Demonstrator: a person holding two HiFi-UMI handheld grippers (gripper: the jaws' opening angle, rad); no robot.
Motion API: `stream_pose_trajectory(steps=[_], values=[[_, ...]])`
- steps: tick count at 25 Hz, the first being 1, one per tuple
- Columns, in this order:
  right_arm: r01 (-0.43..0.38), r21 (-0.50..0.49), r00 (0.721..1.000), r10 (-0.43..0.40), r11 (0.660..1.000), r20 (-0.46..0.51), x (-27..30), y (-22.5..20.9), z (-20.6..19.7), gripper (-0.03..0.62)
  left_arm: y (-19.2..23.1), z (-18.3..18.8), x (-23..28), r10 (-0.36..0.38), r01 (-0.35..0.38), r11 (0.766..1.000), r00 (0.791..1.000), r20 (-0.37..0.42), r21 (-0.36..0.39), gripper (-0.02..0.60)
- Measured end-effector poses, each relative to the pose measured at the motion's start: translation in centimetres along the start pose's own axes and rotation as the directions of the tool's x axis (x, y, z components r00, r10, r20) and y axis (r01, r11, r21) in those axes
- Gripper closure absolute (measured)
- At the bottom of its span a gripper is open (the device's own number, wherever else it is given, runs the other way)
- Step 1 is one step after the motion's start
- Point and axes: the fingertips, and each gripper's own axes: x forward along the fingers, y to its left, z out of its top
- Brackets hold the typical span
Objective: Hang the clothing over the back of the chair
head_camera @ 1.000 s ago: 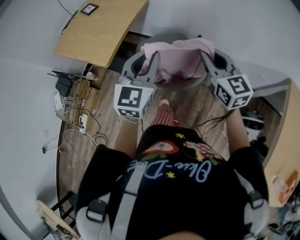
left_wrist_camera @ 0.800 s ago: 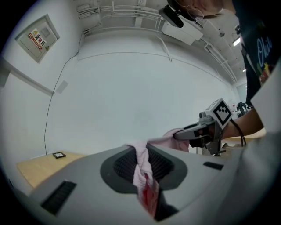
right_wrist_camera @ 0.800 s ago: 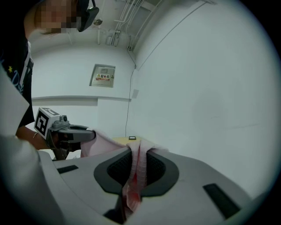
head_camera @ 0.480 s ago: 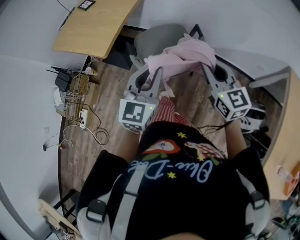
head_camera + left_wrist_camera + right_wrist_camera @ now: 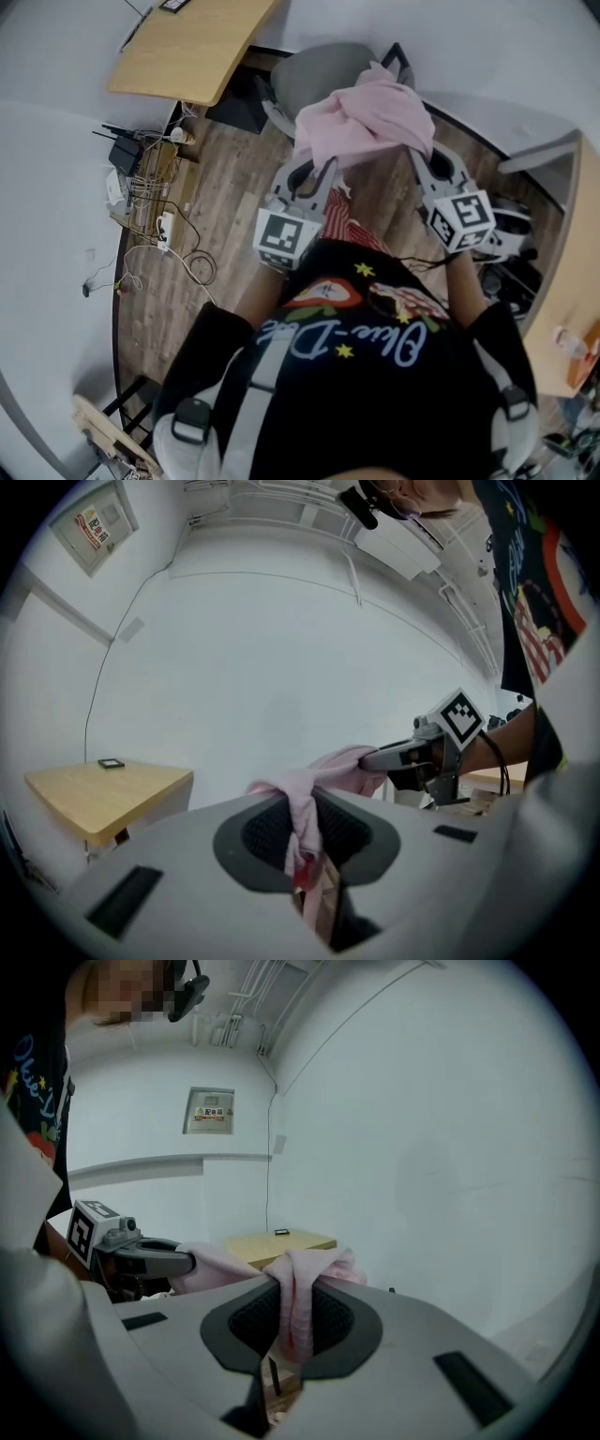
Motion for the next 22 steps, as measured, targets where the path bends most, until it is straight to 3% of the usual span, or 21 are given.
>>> stream_pose_trajectory(steps=[3,22], values=[[0.010,0.012,1.000,-0.010,1.000,-0.018,-0.2,0.3,-1.4,0.560,-0.3,-1.7,-0.2,-0.015,0.015,1.000,1.000,-0.011,0.016,0.532],[0.092,0.031,0.988,-0.087,0.995,-0.124,-1.2,2.0,-7.6,0.560,-1.8,-8.9,-1.4,-0.076,0.062,0.993,0.987,-0.145,-0.099,0.532]])
